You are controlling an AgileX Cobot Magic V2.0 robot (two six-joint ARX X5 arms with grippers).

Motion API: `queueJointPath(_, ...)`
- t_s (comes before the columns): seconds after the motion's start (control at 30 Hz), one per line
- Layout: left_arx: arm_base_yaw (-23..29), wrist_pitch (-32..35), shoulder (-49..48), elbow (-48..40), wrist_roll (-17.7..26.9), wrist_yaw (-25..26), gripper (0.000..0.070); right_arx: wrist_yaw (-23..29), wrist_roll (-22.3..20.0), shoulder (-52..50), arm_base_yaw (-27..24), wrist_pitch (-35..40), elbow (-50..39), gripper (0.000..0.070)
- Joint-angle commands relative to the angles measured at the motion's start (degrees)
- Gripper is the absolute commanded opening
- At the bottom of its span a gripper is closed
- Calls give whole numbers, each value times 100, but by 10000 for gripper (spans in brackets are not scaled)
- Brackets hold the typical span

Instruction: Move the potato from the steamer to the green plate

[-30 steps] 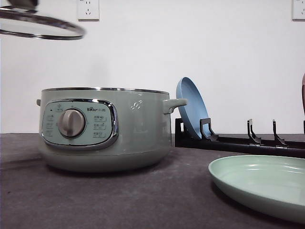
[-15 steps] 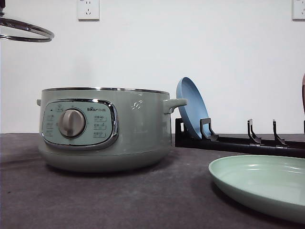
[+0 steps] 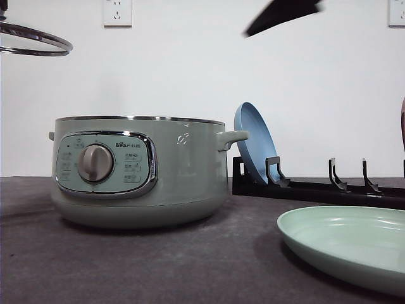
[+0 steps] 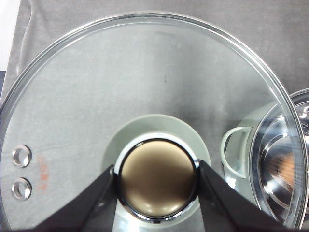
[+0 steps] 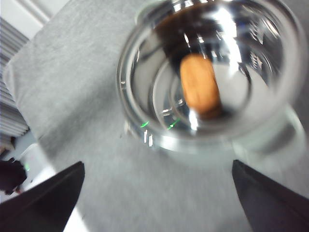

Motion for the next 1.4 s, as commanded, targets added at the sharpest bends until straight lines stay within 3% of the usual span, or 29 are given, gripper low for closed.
queueJointPath(0.0, 2, 177, -83, 232, -14, -11, 0, 28, -132, 678, 121, -92, 639, 617)
queueJointPath(0.2, 2, 180, -83, 223, -24, -11, 0, 238, -498, 2274, 376, -505, 2363, 617)
queueJointPath(0.43, 2, 188, -81, 223, -35, -11, 0, 712, -1426, 3472, 570, -544, 3512, 617)
queueJointPath(0.7, 2, 199, -78, 223, -52, -11, 0, 783, -1755, 4132, 630, -269, 3552, 617)
queueJointPath(1.37, 2, 189, -72, 212, -59, -7, 0, 887, -1845, 4936, 656, -35, 3549, 616)
